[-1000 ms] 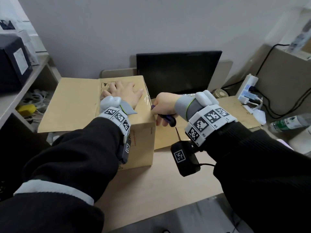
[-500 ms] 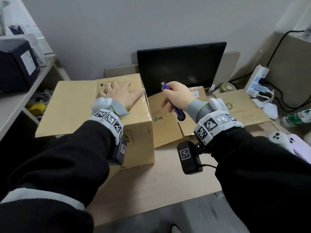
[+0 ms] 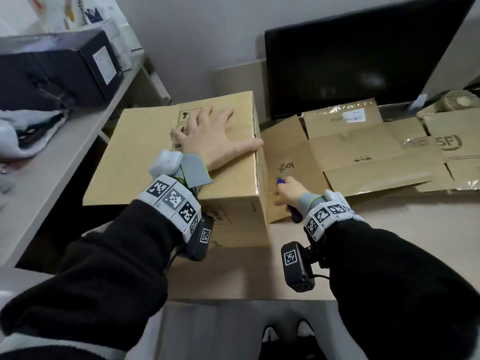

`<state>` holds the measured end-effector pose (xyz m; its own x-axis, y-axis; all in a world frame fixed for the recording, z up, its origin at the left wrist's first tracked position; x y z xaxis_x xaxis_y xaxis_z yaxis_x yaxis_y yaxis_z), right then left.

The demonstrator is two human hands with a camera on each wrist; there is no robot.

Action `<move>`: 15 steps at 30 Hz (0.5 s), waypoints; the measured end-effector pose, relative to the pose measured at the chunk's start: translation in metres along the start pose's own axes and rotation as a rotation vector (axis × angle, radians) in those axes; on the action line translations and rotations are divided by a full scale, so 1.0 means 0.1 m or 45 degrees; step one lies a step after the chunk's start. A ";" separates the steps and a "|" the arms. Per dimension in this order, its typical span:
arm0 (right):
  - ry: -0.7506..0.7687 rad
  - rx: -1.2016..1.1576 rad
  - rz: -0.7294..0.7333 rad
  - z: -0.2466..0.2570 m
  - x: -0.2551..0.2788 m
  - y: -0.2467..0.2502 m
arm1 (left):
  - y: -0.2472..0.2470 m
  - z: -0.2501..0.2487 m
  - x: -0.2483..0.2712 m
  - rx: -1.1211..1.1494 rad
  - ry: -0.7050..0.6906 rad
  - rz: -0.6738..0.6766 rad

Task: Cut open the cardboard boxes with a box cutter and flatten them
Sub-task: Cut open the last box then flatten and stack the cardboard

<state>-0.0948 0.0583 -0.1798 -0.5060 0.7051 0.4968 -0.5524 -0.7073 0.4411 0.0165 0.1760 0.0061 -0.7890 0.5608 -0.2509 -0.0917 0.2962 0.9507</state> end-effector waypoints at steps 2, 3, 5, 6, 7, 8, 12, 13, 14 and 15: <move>-0.053 0.011 0.040 -0.15 -0.10 -0.15 | 0.00 0.00 0.03 0.006 0.012 -0.001; -0.064 0.007 0.058 -0.21 -0.14 -0.23 | 0.00 0.00 0.04 0.007 0.023 -0.004; -0.075 0.025 0.073 -0.33 -0.27 -0.37 | -0.01 0.02 0.04 0.020 0.040 -0.008; -0.077 0.063 0.084 -0.37 -0.31 -0.41 | 0.00 0.03 0.04 0.016 0.042 -0.014; -0.076 0.102 0.099 -0.39 -0.35 -0.46 | 0.01 0.03 0.04 0.010 0.046 -0.018; -0.084 0.140 0.111 -0.42 -0.33 -0.47 | 0.02 0.02 0.05 0.009 0.046 -0.014; -0.145 0.095 0.156 -0.52 -0.33 -0.54 | 0.01 0.01 0.08 -0.077 0.072 0.068; -0.151 0.077 0.153 -0.53 -0.36 -0.57 | 0.00 0.01 0.08 -0.101 0.081 0.092; -0.160 0.060 0.149 -0.53 -0.39 -0.59 | -0.01 0.01 0.08 -0.111 0.090 0.108; -0.164 0.031 0.146 -0.52 -0.39 -0.60 | 0.00 0.01 0.07 -0.113 0.089 0.117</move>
<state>-0.0764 0.0754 -0.2648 -0.4747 0.6084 0.6360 -0.4787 -0.7848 0.3935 0.0117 0.1802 0.0038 -0.8366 0.5264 -0.1515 -0.0678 0.1749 0.9823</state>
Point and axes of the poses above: each hand's wrist, its own x-axis away from the middle knuckle, its own y-axis out of the back of the hand, z = x × y, the point moved 5 cm from there along -x, towards the middle knuckle, and after that the axes turned 14 degrees about -z, right-handed, at the moved point
